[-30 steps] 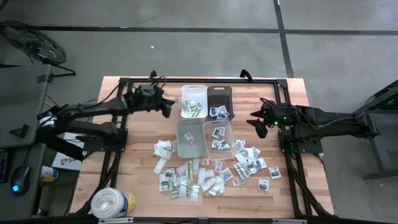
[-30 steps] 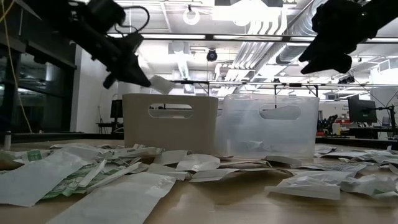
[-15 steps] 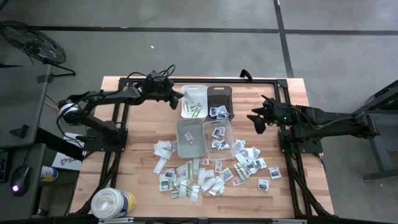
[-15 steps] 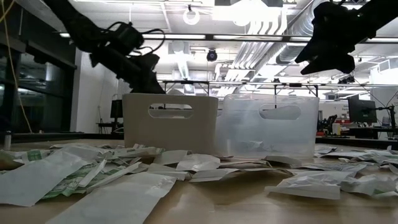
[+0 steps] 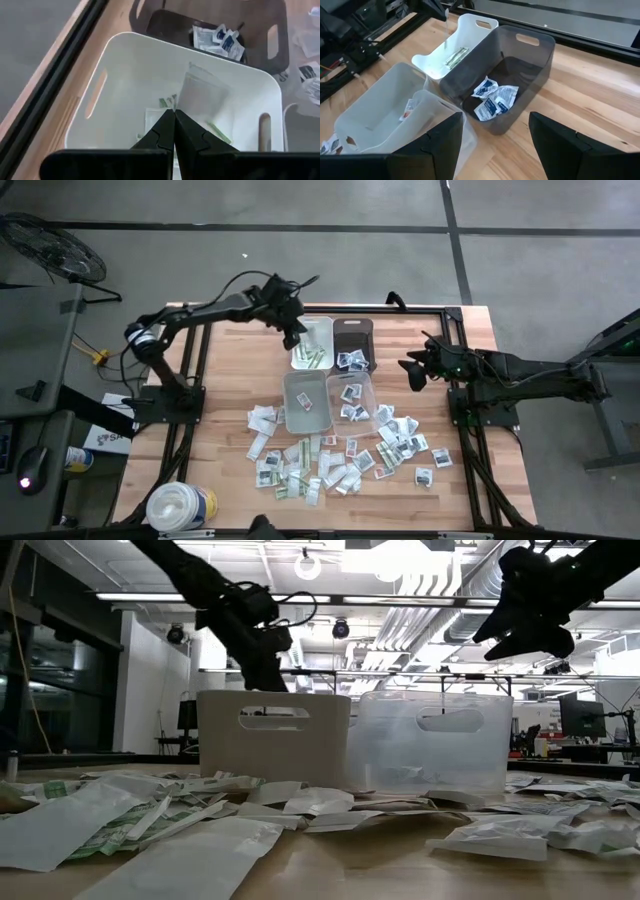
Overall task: Pick & Place First Aid Supplies
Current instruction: Put the green bandage pack into the white bin
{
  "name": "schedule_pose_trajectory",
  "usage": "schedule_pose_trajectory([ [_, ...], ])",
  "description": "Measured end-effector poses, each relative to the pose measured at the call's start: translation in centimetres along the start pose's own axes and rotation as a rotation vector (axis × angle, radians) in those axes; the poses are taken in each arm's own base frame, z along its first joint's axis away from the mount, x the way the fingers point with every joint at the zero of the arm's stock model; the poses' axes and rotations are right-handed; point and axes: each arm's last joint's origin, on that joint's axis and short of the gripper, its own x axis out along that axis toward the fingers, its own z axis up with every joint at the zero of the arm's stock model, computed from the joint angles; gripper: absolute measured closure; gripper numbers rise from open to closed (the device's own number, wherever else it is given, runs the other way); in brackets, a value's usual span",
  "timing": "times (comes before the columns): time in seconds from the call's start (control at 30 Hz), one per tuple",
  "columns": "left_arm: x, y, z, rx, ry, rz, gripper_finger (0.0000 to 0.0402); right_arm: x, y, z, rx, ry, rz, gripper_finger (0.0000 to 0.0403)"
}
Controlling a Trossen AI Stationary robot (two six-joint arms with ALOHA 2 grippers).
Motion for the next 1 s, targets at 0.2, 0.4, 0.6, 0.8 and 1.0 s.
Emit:
schedule_pose_trajectory([
  [0.2,0.6,0.3,0.4,0.012,0.091,-0.034,0.0392,0.0,0.0,0.0,0.001,0.000,0.000,0.0181],
  [0.4,1.0,0.2,-0.6,0.000,0.184,-0.052,0.0376,0.0,0.0,0.0,0.003,0.000,0.000,0.0181],
  [0.6,1.0,0.2,-0.6,0.022,0.189,-0.044,0.0325,0.0,0.0,0.0,-0.001,0.001,0.000,0.0181],
  [0.8,0.7,0.1,-0.7,0.032,0.200,-0.066,0.0274,0.0,0.0,0.0,-0.005,0.004,0.003,0.0181],
  [1.0,-1.9,-1.2,-1.1,0.070,0.295,-0.068,0.0276,0.0,0.0,-0.2,-0.014,0.036,0.016,0.0181],
])
